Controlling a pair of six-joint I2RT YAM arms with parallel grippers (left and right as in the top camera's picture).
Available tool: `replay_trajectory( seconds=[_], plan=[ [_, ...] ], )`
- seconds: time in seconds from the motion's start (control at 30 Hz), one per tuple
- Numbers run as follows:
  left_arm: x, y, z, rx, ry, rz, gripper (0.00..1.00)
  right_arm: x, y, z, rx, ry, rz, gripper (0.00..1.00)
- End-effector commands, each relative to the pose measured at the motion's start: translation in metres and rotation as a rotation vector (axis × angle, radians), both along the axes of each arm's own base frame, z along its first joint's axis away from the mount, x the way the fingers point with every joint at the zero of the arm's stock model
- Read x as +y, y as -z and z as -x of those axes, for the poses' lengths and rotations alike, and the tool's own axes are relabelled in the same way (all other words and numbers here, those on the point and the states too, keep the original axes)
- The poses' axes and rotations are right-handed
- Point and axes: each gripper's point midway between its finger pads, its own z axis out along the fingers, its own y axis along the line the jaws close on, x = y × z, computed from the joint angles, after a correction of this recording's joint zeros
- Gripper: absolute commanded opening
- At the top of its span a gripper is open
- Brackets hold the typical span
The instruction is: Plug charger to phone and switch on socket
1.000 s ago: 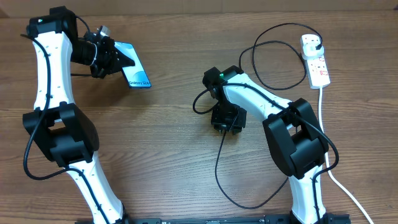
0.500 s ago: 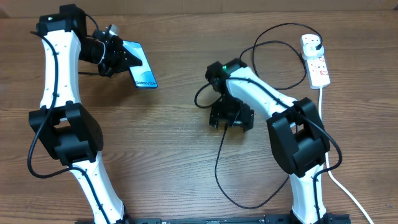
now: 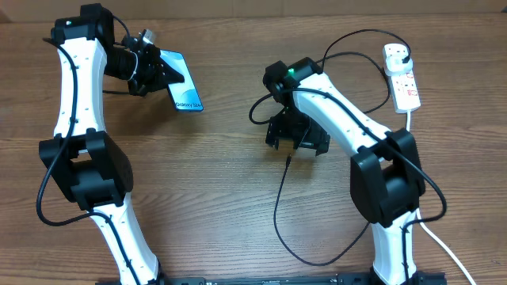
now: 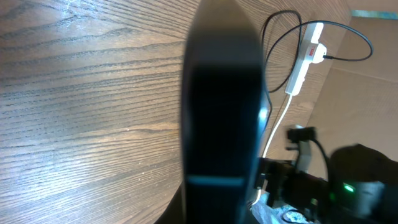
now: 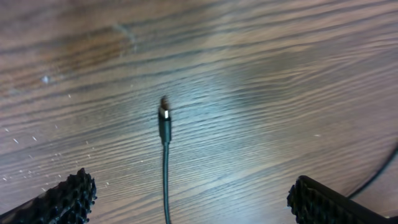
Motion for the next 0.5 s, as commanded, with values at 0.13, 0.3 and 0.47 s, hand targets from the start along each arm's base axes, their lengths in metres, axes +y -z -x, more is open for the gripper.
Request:
replay_trajectory(
  seconds=[0.13, 0.3, 0.47],
  plan=[
    [-0.004, -0.014, -0.002, -0.052, 0.019, 0.012, 0.04, -0.022, -0.030, -0.013, -0.081, 0.112, -0.011, 1.00],
    [-0.004, -0.014, -0.002, -0.052, 0.020, 0.012, 0.04, -0.004, -0.016, -0.001, 0.008, 0.058, -0.166, 1.00],
    [-0.004, -0.014, -0.002, -0.054, 0.020, 0.012, 0.04, 0.008, -0.001, 0.000, 0.007, 0.048, -0.216, 1.00]
  ],
)
